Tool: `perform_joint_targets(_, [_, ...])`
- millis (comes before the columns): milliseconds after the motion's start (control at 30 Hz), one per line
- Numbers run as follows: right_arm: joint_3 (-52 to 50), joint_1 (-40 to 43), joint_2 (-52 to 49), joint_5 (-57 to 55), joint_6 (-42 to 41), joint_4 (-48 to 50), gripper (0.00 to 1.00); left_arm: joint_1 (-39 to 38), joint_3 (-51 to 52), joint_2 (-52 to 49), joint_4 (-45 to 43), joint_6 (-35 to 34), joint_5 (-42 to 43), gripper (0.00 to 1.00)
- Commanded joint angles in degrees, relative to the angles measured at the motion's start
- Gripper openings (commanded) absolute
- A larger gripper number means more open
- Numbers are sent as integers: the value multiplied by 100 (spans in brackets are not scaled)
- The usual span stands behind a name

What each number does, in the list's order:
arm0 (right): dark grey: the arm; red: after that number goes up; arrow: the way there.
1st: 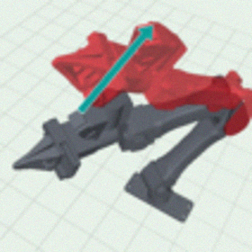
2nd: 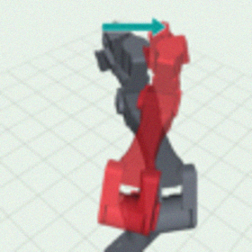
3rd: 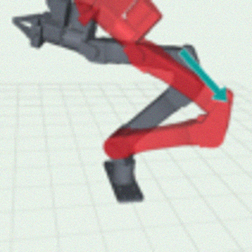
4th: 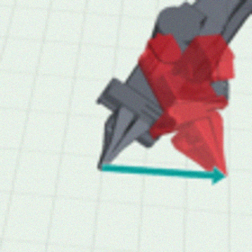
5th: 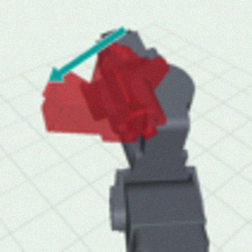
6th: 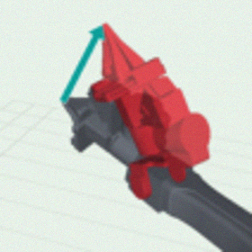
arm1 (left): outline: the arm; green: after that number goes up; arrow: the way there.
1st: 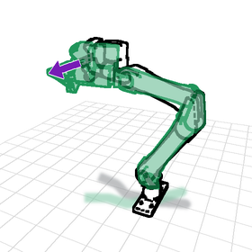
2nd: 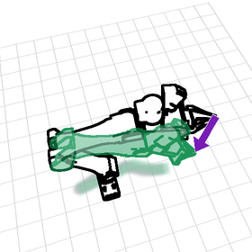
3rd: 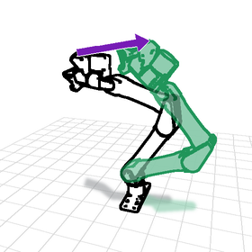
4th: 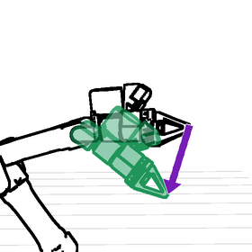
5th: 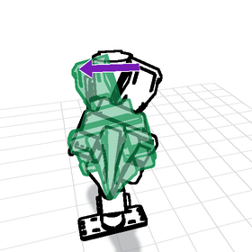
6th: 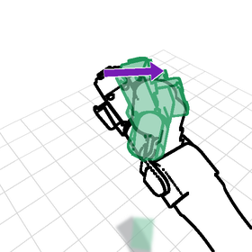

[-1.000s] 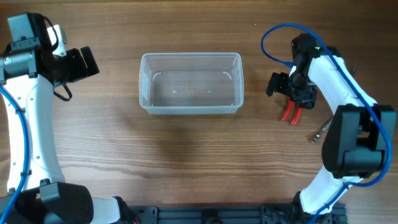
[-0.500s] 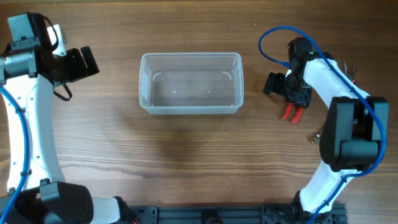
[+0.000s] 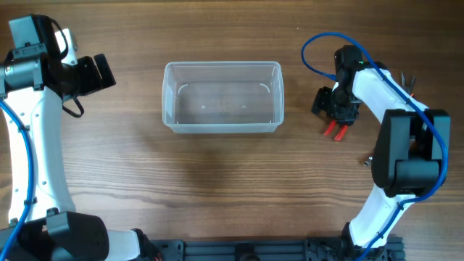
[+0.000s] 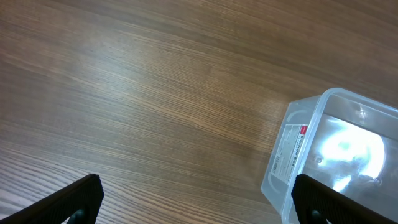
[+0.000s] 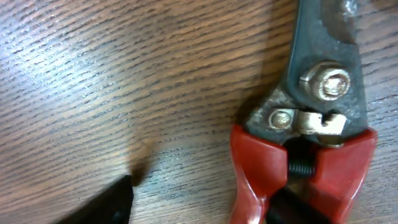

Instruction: Pack container

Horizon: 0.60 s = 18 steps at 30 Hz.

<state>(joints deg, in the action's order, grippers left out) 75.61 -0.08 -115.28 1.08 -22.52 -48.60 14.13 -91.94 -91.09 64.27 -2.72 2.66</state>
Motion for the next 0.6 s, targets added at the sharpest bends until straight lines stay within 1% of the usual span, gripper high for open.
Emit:
perform_joint_targets(0, [-37,-24,-162,96,-13,17,47,28,-20,-55,-11,-76,-35,100])
perform_joint_targets(67, [-37,-24,-162,96,-13,17,34,28,-20,-55,-11,-74,-35,100])
perform_joint_targets(100, [-37,-24,-162,96,-11,15,30,28,-20,-55,-11,-76,-35,100])
perform_joint_targets(167, [-37,-24,-162,96,-11,13,25,28,-20,-55,-11,-76,-35,100])
perform_joint_targets(367, [-37,-24,-162,96,-13,15,17,28,-20,-55,-11,-74,-35,100])
perform_joint_targets(400, [-37,-24,-162,96,-13,17,14,28,-20,-55,-11,-74,-37,100])
perform_joint_targets(467, [-37,-24,-162,96,-11,46,4,28,-20,-55,-13,-74,-37,100])
perform_joint_targets(567, [-31,-24,-160,94,0,138,4,28,-20,-55,-13,-74,-37,100])
